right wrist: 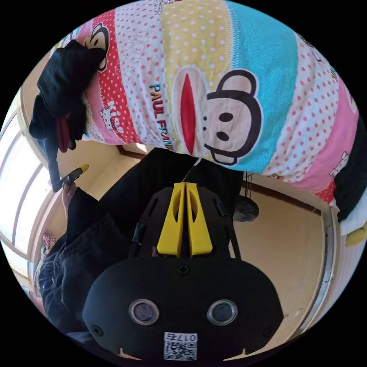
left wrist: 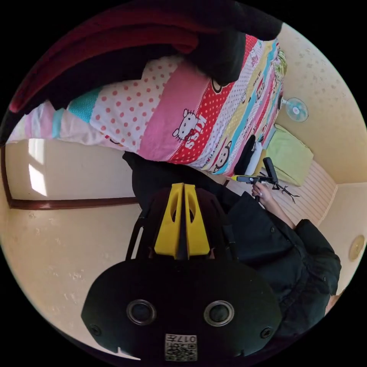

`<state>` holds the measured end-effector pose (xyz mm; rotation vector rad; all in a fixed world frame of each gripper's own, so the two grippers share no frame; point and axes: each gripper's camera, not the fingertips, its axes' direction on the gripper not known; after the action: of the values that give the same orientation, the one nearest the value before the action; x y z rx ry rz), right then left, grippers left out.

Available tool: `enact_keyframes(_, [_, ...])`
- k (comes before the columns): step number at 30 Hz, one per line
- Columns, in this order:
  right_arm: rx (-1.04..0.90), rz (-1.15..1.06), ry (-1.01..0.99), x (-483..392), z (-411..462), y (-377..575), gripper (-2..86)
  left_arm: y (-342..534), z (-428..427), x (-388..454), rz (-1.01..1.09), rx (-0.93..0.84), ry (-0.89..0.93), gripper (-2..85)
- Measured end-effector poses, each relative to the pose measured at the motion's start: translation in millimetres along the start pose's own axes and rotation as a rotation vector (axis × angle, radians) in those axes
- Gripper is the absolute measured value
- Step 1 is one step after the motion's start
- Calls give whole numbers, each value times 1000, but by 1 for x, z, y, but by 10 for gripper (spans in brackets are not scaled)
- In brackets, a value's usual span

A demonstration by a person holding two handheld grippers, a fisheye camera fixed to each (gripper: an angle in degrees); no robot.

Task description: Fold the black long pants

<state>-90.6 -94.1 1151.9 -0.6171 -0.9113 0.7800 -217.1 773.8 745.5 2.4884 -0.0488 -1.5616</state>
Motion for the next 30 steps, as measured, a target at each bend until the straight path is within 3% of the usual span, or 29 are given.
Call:
enact_keyframes(6, [187, 6, 53, -10, -38, 43, 2, -37, -20, 70, 121, 13, -292, -10])
enact_keyframes(8, [222, -44, 86, -24, -45, 56, 2, -44, -12, 95, 182, -10, -283, -10])
enact_keyframes(13, [282, -393, 84, -71, -55, 104, 3, -58, 72, 143, 274, -330, -199, -10])
enact_keyframes(17, [385, -561, 144, -78, -72, 153, 3, -43, 111, 171, 274, -291, -212, -10])
enact_keyframes(21, [645, -658, 72, -44, -111, 231, 3, -34, 167, 202, 199, -320, -170, -10])
enact_keyframes(26, [941, -464, 218, 36, -149, 311, 3, -43, 237, 269, 292, -409, -130, -10])
enact_keyframes(30, [1131, -197, 368, 121, -167, 378, 3, -57, 279, 336, 381, -381, -275, -10])
